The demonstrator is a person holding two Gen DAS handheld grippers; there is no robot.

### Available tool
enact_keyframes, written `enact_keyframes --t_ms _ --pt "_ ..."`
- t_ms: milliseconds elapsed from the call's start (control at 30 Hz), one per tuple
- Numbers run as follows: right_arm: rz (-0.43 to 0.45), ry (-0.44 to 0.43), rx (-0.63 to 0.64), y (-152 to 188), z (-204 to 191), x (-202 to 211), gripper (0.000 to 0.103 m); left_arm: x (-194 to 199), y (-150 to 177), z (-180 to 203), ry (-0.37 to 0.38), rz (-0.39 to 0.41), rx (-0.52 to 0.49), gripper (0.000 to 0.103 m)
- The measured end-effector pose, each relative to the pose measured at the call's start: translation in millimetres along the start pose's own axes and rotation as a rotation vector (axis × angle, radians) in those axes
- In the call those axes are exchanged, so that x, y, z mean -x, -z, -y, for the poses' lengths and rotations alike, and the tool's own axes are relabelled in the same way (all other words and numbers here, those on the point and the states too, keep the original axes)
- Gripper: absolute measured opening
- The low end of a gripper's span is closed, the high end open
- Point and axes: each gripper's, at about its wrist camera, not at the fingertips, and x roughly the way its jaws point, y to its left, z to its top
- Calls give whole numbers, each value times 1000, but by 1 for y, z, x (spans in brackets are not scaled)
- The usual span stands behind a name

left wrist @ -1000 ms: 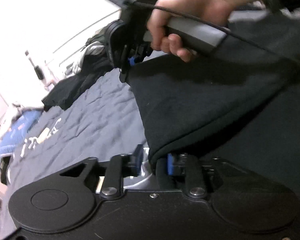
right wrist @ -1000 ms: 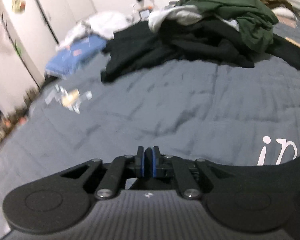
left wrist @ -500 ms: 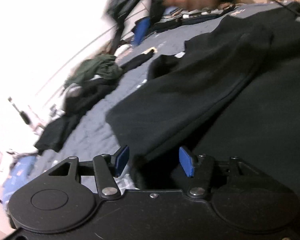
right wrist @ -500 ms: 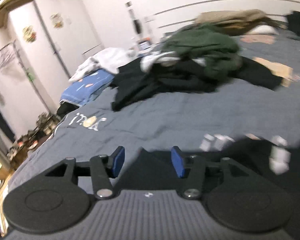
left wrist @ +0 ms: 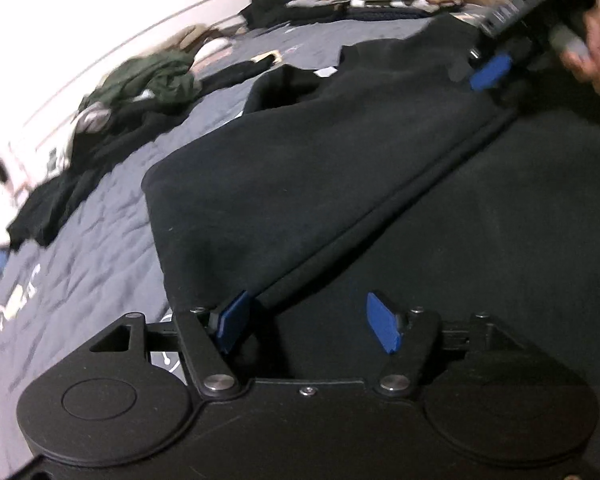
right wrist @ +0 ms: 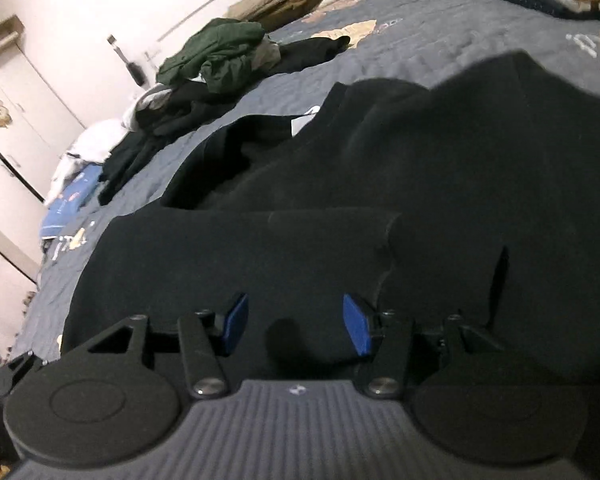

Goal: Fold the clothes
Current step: 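Move the right gripper to the sleeve cuff and grasp it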

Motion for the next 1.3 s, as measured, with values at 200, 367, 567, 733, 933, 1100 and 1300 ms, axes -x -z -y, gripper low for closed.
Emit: enact_keyframes --t_ms 200,367,567,733,933,1100,1300 --pt "121 -9 25 5 -13 47 52 34 -27 -16 -2 185 209 64" --pt "243 88 60 13 -1 98 53 55 -45 -17 98 274 419 65" --pt "276 114 -2 7 25 116 53 70 -56 10 244 310 579 71" --pt "276 134 -4 10 34 124 54 71 -59 48 261 316 651 71" --pt "314 209 7 13 60 160 55 65 -69 93 253 319 607 74" --pt "366 344 -58 16 107 204 55 57 -82 123 317 291 563 77" --pt "406 446 -199 18 185 263 57 46 -88 158 395 247 531 77"
